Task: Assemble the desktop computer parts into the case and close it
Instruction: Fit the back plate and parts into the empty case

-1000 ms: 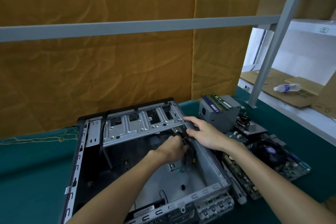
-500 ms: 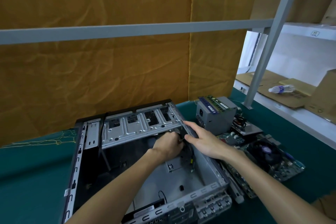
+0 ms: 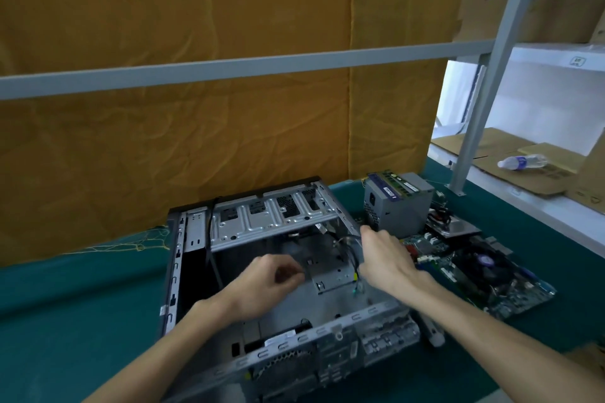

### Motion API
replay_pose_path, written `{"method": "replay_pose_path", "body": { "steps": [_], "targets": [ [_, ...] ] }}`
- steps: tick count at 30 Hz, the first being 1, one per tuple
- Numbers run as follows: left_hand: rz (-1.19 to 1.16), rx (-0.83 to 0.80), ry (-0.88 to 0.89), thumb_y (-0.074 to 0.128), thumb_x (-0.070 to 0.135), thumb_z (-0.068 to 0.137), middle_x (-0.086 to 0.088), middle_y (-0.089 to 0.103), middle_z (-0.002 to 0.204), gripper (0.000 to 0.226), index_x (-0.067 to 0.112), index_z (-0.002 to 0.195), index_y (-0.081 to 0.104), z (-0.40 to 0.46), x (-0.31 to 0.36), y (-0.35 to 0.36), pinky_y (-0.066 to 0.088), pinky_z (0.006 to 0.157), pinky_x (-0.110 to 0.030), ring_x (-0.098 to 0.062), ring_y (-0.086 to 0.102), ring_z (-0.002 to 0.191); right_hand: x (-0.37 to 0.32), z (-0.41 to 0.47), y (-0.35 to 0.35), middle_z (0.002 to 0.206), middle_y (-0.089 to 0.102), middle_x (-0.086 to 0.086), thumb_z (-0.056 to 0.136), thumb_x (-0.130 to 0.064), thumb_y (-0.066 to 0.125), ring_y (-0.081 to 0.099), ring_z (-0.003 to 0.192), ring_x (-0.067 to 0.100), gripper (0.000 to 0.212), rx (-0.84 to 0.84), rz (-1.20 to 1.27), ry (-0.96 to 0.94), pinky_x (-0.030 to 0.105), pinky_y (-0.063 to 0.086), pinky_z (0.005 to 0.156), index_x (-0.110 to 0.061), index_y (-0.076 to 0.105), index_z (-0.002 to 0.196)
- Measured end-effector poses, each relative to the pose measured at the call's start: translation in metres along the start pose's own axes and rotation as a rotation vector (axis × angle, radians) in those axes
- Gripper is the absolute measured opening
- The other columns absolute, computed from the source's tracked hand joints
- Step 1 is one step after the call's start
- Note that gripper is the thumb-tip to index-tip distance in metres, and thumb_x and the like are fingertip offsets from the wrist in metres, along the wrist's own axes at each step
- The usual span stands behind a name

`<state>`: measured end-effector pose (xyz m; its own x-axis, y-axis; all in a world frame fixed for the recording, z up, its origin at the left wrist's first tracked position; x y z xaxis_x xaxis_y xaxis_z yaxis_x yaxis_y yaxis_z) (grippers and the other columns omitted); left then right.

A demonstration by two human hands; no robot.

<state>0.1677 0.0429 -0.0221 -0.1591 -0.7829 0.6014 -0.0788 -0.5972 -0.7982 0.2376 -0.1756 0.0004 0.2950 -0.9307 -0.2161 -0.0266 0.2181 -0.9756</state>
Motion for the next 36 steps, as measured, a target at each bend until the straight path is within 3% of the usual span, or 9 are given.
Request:
{"method": "replay_pose_path", "body": {
  "steps": [5, 12, 16, 20, 24, 28, 31, 33, 36],
  "targets": [
    [-0.244, -0.172, -0.086, 0.049, 0.050, 0.104, 0.003, 0.066, 0.080, 0.035, 0.025, 0.102, 0.075, -0.030, 0.011, 0.024, 0.044, 0.069, -0.027, -0.012, 0.056, 0.069, -0.007, 0.023, -0.003, 0.094, 0.069, 0.012, 0.084, 0.004, 0.068, 0.060, 0.073, 0.028, 0.025, 0.023, 0.039, -0.036, 0.037, 0.048, 0.061, -0.008, 0.054, 0.101],
    [-0.439, -0.153, -0.066, 0.056, 0.041, 0.103, -0.005, 0.042, 0.075, 0.041, 0.004, 0.086, 0.061, -0.032, 0.035, 0.027, 0.031, 0.068, -0.030, -0.018, 0.038, 0.071, -0.030, 0.065, -0.001, 0.122, 0.065, 0.015, 0.085, 0.011, 0.055, 0.065, 0.101, 0.036, 0.058, -0.061, 0.077, -0.144, 0.047, 0.057, 0.082, -0.008, 0.055, 0.140],
    [-0.524, -0.104, -0.068, 0.064, 0.033, 0.100, 0.002, 0.053, 0.076, 0.029, 0.005, 0.090, 0.069, -0.032, 0.031, 0.033, 0.036, 0.068, -0.026, -0.011, 0.046, 0.072, -0.032, 0.061, -0.003, 0.112, 0.067, 0.013, 0.092, -0.001, 0.059, 0.065, 0.088, 0.031, 0.057, -0.058, 0.124, -0.129, 0.041, 0.052, 0.066, -0.012, 0.045, 0.147],
    [-0.517, -0.133, -0.058, 0.076, 0.023, 0.093, 0.012, 0.065, 0.083, 0.006, 0.019, 0.096, 0.072, -0.032, 0.028, 0.035, 0.042, 0.074, -0.019, -0.004, 0.057, 0.075, -0.016, 0.038, -0.002, 0.086, 0.058, 0.007, 0.090, -0.006, 0.062, 0.058, 0.075, 0.030, 0.031, 0.002, -0.093, -0.132, 0.037, 0.042, 0.059, -0.007, 0.052, 0.119],
    [-0.489, -0.082, -0.038, 0.077, 0.022, 0.091, -0.002, 0.071, 0.095, 0.010, 0.019, 0.100, 0.074, -0.029, 0.033, 0.034, 0.048, 0.082, -0.026, -0.008, 0.064, 0.087, -0.022, 0.043, -0.009, 0.084, 0.060, 0.009, 0.089, 0.003, 0.060, 0.060, 0.075, 0.030, 0.015, -0.007, -0.125, -0.176, 0.037, 0.041, 0.059, -0.006, 0.053, 0.098],
    [-0.483, 0.002, -0.076, 0.076, 0.022, 0.092, -0.005, 0.072, 0.094, 0.011, 0.017, 0.101, 0.076, -0.030, 0.033, 0.033, 0.047, 0.073, -0.021, -0.005, 0.062, 0.079, -0.028, 0.055, -0.006, 0.100, 0.065, 0.015, 0.089, 0.007, 0.057, 0.064, 0.087, 0.035, 0.034, -0.048, -0.036, -0.226, 0.042, 0.049, 0.067, -0.004, 0.058, 0.122],
    [-0.506, 0.038, -0.106, 0.077, 0.021, 0.091, 0.010, 0.074, 0.086, 0.017, 0.019, 0.108, 0.077, -0.031, 0.032, 0.037, 0.047, 0.070, -0.016, 0.000, 0.063, 0.073, -0.009, 0.051, -0.005, 0.131, 0.060, 0.011, 0.101, -0.022, 0.059, 0.066, 0.096, 0.025, 0.051, -0.078, 0.360, -0.152, 0.044, 0.057, 0.078, -0.016, 0.043, 0.150],
    [-0.502, 0.038, -0.111, 0.077, 0.021, 0.091, 0.014, 0.074, 0.089, 0.021, 0.019, 0.112, 0.076, -0.031, 0.031, 0.037, 0.047, 0.070, -0.016, 0.002, 0.064, 0.074, 0.025, 0.035, -0.007, 0.125, 0.066, 0.006, 0.104, -0.037, 0.054, 0.067, 0.088, 0.018, 0.041, 0.080, 0.566, -0.035, 0.042, 0.060, 0.079, -0.017, 0.052, 0.140],
    [-0.477, 0.031, -0.137, 0.077, 0.024, 0.090, 0.018, 0.074, 0.090, 0.026, 0.020, 0.116, 0.075, -0.030, 0.032, 0.036, 0.049, 0.075, -0.018, 0.004, 0.066, 0.077, 0.091, 0.001, 0.011, 0.109, 0.068, 0.004, 0.102, -0.031, 0.054, 0.063, 0.082, 0.022, 0.014, 0.212, 0.301, 0.149, 0.040, 0.056, 0.070, -0.019, 0.058, 0.109]
  ]
}}
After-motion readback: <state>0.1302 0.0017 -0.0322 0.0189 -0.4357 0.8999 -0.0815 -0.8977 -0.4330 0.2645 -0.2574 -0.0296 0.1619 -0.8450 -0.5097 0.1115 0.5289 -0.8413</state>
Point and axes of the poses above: each hand's wrist, its own z-axis towards the middle knuckle, its own y-axis out of the palm, x = y × z, the point moved 4 cm from there along z, towards the middle knuckle
